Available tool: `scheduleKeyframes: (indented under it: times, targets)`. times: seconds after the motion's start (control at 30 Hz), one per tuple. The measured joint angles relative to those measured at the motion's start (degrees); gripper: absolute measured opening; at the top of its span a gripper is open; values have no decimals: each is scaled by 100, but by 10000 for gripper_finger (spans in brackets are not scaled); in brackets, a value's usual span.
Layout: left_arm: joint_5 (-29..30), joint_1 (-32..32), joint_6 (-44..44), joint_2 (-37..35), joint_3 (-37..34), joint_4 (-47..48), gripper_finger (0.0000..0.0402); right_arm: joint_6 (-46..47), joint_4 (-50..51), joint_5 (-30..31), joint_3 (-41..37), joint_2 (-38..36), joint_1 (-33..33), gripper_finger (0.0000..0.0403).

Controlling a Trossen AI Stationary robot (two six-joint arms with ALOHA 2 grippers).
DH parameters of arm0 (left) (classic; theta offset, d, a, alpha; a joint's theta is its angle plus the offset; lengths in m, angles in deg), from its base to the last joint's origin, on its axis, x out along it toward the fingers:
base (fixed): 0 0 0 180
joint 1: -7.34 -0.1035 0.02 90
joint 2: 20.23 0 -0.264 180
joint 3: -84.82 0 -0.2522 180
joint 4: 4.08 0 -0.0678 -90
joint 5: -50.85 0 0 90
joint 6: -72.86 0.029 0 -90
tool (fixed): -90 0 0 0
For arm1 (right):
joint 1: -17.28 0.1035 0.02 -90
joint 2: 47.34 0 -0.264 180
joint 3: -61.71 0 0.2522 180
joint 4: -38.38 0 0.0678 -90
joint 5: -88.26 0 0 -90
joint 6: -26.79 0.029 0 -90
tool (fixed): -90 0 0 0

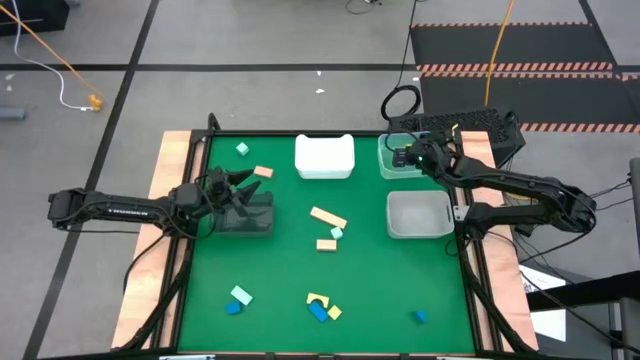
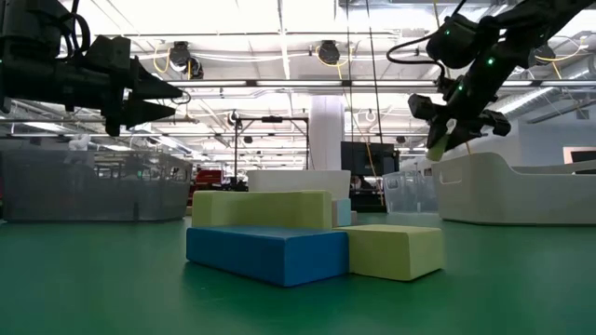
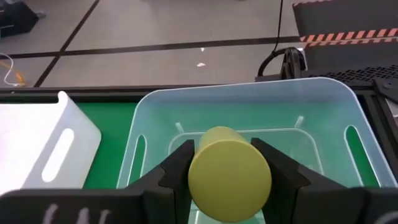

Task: Sort & place blocks by color
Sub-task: Put the top right green block into the transparent bin, then put the bottom brown block into the gray bin

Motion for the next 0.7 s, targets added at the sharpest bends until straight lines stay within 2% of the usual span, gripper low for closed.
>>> scheduleKeyframes:
  times: [0.17, 0.4, 0.53, 0.7]
  targets:
    - [0, 0, 0, 2, 1, 0, 257, -189, 25, 1, 0, 0, -34, 146]
    - [0, 1, 0, 0, 2, 1, 257, -514, 26, -33, 0, -9, -132, 209]
    - [0, 0, 1, 1, 1, 0, 257, -572, 8, -676, 0, -147, -188, 237]
    - [0, 2, 0, 0, 0, 0, 257, -602, -51, -1229, 0, -454, -197, 246]
